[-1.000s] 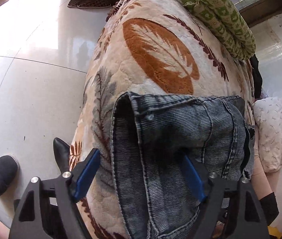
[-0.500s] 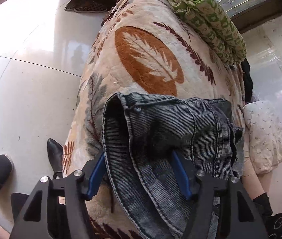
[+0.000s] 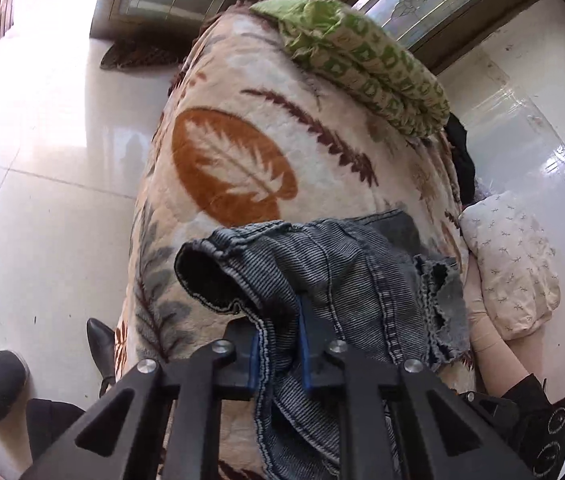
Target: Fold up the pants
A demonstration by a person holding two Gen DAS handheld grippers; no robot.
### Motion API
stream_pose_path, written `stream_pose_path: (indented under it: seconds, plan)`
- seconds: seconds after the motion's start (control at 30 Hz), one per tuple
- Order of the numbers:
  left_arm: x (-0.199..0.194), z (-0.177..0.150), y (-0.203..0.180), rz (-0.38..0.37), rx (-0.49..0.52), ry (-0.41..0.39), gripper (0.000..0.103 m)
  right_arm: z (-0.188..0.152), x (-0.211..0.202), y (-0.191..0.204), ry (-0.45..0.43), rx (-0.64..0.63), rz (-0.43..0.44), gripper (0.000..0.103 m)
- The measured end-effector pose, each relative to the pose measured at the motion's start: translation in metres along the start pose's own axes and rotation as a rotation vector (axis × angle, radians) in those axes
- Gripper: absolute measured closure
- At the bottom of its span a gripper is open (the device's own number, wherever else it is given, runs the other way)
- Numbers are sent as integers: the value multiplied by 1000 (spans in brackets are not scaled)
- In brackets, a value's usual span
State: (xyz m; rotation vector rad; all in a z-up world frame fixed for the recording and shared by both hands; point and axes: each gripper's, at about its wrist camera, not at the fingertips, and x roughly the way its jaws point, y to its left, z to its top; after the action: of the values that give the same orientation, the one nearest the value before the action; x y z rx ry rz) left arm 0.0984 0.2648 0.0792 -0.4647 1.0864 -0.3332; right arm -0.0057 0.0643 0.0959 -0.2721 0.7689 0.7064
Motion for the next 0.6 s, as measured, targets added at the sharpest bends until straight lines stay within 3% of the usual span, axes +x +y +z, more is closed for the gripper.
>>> stream_pose_path:
  seconds: [0.27, 0.6]
  plan:
    - [-25, 10, -50, -28, 70, -60, 87, 2, -37, -37, -45, 172, 33, 85]
    - [-20, 21, -152, -101, 219, -69, 87, -21, -91, -89, -104, 336, -4, 85]
